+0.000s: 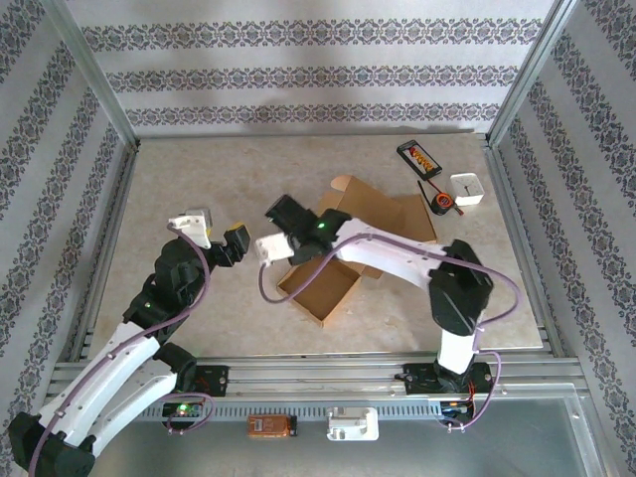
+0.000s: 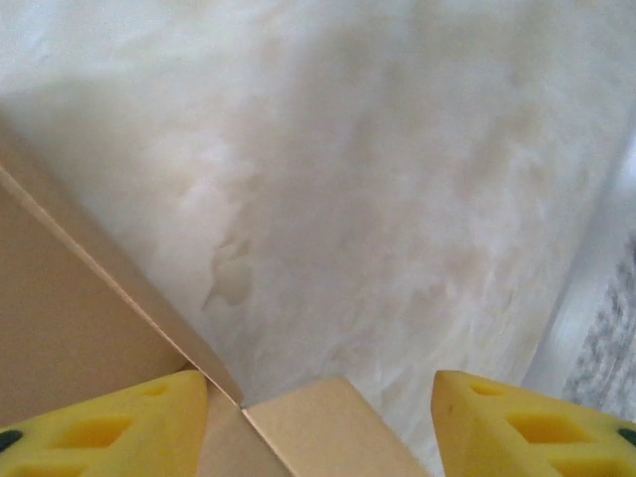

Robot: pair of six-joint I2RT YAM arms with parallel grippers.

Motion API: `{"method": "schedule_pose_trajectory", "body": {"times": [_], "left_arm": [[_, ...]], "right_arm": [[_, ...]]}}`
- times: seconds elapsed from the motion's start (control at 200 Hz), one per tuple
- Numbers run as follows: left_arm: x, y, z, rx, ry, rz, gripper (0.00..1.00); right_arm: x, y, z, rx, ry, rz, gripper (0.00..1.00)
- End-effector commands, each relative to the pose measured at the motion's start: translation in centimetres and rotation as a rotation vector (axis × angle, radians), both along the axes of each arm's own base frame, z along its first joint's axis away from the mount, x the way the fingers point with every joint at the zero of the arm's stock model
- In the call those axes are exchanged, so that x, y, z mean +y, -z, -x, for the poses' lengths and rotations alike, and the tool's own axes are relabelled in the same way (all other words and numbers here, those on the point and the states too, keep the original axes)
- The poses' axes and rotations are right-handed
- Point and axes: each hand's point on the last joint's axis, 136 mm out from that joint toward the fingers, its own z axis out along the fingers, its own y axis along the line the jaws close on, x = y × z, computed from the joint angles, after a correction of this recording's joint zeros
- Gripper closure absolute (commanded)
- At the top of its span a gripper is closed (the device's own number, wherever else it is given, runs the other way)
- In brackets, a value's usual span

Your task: Fold the paper box

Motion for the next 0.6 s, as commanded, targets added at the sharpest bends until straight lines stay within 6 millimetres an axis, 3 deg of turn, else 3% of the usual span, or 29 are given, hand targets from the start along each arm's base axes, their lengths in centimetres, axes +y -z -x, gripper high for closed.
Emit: {"method": "schedule_pose_trajectory", "body": {"times": [0.0,0.105,0.175,0.23,0.32,0.39,0.5,0.595], "left_arm": [[-2.1,-1.9,0.7,-0.040,0.144,-0.064,0.16],[-3.8,-2.1,0.9,-0.040,0.250,-0.108,0.16],[-5.5,-1.8,1.3,-0.025,0.352,-0.130,0.16],[-6.8,-1.7,1.5,-0.012,0.434,-0.133,0.16],[-9.0,-1.2,1.8,0.023,0.557,-0.109,0.16],[-10.5,-0.8,2.1,0.043,0.639,-0.072,0.16],[-12.1,0.1,2.1,0.075,0.702,-0.031,0.16],[-13.0,1.0,2.1,0.106,0.729,-0.042,0.16]], "right_arm": [[-0.8,-5.5,-0.6,0.118,0.258,-0.421,0.34],[-3.8,-8.8,-1.7,0.203,0.540,-0.757,0.25],[-7.3,-9.2,-2.5,0.313,0.800,-0.962,0.18],[-10.0,-8.3,-2.7,0.432,1.012,-1.076,0.18],[-14.2,-4.7,-1.7,0.635,1.312,-1.164,0.18],[-16.2,-2.7,-0.5,0.698,1.408,-1.188,0.18],[-19.8,-0.6,0.4,0.653,1.524,-1.197,0.16],[-22.2,-0.1,0.5,0.620,1.579,-1.229,0.06]]}}
